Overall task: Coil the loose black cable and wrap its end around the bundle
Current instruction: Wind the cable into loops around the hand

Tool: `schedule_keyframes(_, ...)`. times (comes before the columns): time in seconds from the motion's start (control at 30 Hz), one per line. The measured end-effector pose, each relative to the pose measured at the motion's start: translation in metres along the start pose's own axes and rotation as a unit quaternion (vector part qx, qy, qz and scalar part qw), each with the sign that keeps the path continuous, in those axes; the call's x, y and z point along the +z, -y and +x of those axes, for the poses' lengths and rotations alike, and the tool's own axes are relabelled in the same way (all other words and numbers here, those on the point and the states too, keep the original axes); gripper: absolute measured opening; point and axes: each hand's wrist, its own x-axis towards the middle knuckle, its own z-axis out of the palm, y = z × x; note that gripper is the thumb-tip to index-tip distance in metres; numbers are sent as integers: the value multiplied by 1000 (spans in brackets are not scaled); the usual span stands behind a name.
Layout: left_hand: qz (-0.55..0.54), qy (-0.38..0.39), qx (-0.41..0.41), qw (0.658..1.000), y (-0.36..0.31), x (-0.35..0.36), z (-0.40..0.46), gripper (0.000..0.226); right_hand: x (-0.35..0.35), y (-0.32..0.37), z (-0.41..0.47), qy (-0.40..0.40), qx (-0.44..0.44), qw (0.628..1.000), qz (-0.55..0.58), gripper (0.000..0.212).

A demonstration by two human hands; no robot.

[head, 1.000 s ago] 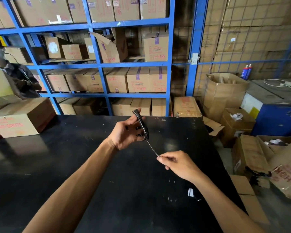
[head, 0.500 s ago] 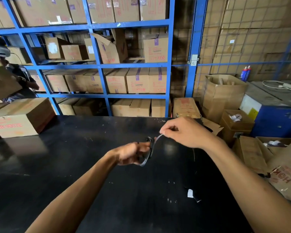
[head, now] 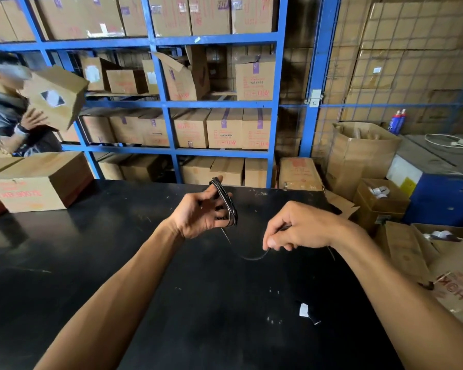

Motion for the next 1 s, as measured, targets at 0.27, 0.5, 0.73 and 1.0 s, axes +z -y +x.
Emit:
schedule_keyframes(0.27,25,-44,-4,999,-4,-19,-2,49,-14,4,-10,11,-9,1000,27,14)
schedule_keyframes(0.5,22,-46,-57,997,7,-35,-13,46,-31,6,-15,-76,6,997,-23,16)
schedule_keyframes(0.73,213,101,-230,944,53,13,-25,52,-43,-6,15,-334,-39,938,-89,15)
schedule_keyframes(1.0,173,274,-193,926,50,60,-31,55,-12,-44,29,-385,25,922,-30,7)
